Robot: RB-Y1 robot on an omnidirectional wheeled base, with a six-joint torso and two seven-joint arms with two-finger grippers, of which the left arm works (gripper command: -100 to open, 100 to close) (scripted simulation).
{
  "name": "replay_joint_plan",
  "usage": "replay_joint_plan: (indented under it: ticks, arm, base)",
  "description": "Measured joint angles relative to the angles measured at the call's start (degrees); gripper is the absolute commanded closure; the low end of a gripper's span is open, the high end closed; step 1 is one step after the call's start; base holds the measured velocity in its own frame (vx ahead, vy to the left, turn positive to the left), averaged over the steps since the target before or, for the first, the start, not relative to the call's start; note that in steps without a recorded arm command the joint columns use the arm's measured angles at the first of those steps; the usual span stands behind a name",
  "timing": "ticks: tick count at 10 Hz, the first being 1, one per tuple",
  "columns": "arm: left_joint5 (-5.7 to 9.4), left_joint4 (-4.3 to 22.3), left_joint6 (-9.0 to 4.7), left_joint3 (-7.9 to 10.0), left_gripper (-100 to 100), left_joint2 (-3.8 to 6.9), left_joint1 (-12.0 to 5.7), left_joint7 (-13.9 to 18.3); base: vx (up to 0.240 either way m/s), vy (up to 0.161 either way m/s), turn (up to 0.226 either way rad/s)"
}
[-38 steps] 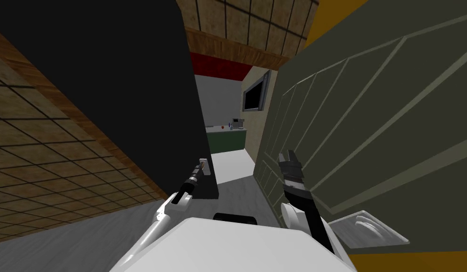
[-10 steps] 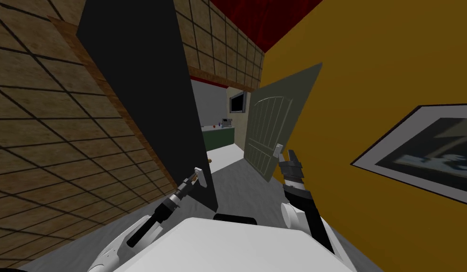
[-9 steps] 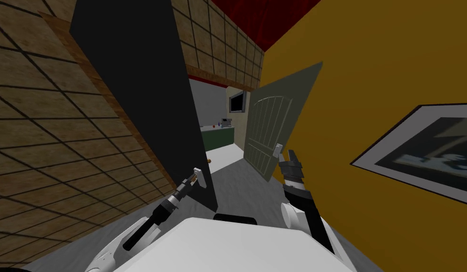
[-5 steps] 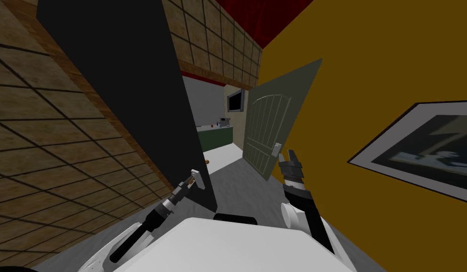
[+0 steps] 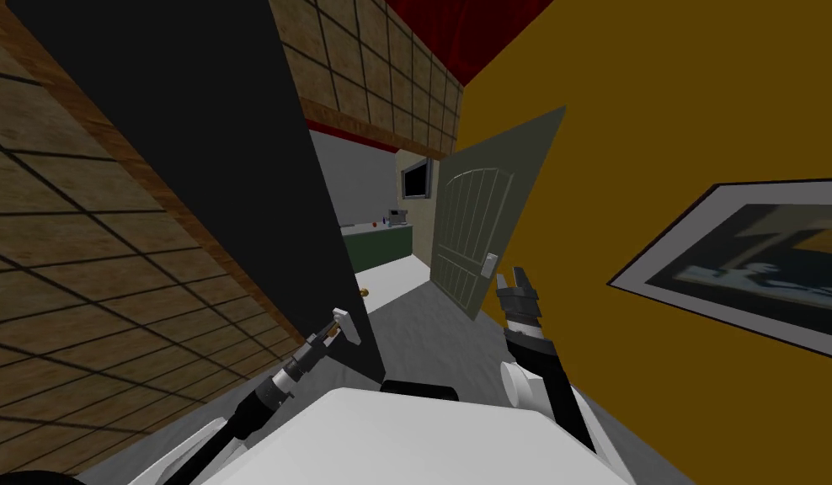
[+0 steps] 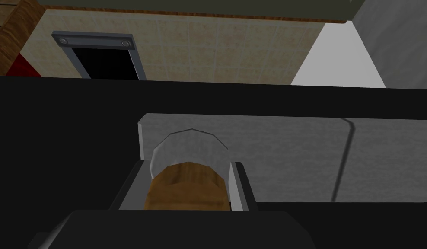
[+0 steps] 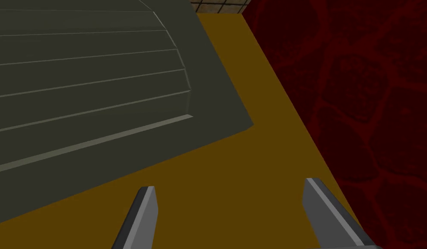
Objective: Pull the door open
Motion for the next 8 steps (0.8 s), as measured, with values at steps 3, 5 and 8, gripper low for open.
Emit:
replay_joint_plan:
  ticks: [3, 5, 8]
  arm:
    - [-0.01, 0.5, -3.46, -0.23, 100, 1.05, 2.4, 0.1]
    - [-0.11, 1.0, -5.76, -0.55, 100, 1.62, 3.8, 0.2]
    - [-0.34, 2.3, -9.22, -1.19, 100, 2.38, 5.21, 0.4]
  base:
    - [-0.031, 0.041, -0.039]
    - [-0.04, 0.053, -0.026]
    - [-0.106, 0.083, -0.016]
